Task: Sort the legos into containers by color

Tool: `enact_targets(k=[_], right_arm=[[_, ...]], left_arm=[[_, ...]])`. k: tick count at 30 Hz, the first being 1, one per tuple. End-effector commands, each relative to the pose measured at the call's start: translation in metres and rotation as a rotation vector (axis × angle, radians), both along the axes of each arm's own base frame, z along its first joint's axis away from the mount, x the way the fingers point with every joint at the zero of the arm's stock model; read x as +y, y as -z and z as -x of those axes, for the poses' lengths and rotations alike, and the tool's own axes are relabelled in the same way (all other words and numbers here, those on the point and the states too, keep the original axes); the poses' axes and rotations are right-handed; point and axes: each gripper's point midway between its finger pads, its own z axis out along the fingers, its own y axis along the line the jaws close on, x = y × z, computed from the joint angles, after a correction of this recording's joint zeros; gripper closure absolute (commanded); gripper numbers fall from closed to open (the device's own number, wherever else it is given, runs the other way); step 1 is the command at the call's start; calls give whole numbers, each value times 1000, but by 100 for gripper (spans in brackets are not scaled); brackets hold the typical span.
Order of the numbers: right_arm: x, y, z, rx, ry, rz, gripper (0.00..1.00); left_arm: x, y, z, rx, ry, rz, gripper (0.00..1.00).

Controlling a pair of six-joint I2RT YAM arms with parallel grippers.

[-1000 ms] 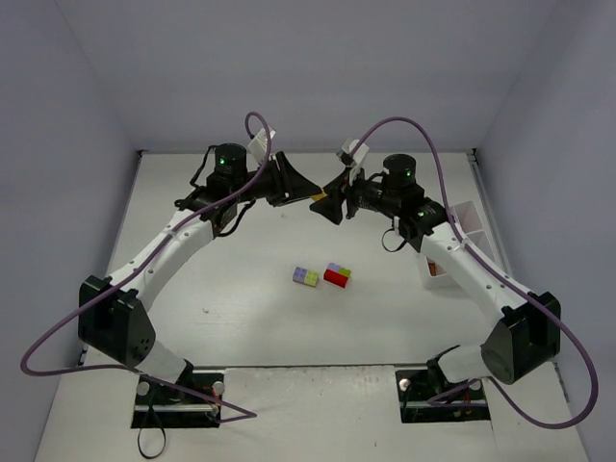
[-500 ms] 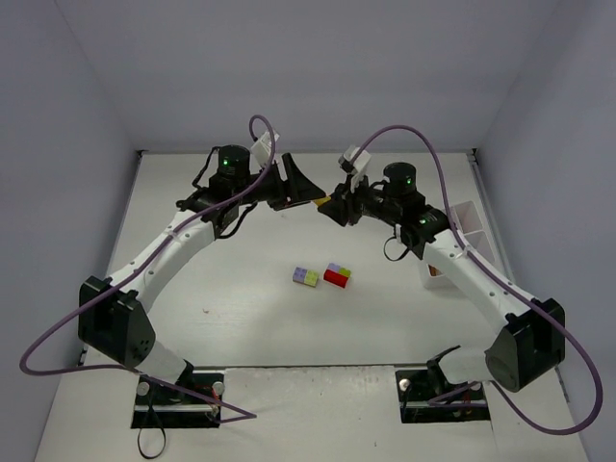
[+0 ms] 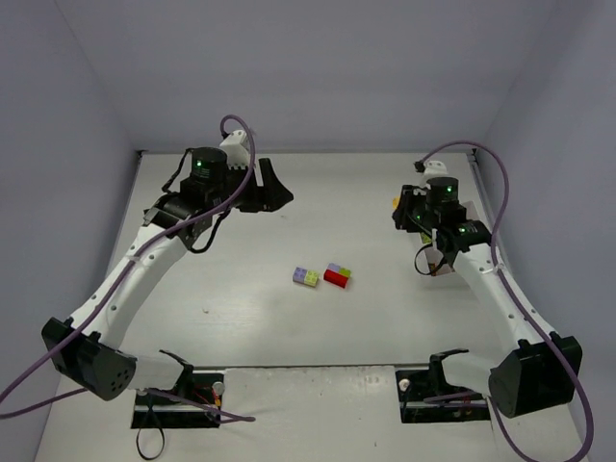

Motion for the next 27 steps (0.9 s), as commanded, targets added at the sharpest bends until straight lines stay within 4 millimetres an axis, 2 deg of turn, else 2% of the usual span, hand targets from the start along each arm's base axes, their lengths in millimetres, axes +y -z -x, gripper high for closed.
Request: enact_targets(k=[1, 6, 13, 17, 21, 27], right_arm=[[-55, -2, 8, 21, 321, 30, 100], [-101, 22, 21, 88, 518, 67, 100], [-143, 44, 43, 141, 679, 28, 100], [-160, 48, 50, 144, 733, 42, 100], [-167, 49, 49, 145, 751, 46, 100], [-170, 55, 50, 176, 761, 46, 89]], left_arm=[[21, -19, 3, -103, -46, -54, 37], [31, -19, 16, -117, -48, -77, 37], [42, -21, 28, -145, -51, -108, 37], [45, -20, 33, -157, -49, -113, 37], [47, -14, 36, -160, -42, -128, 37], [52, -17, 43, -184, -38, -135, 37]])
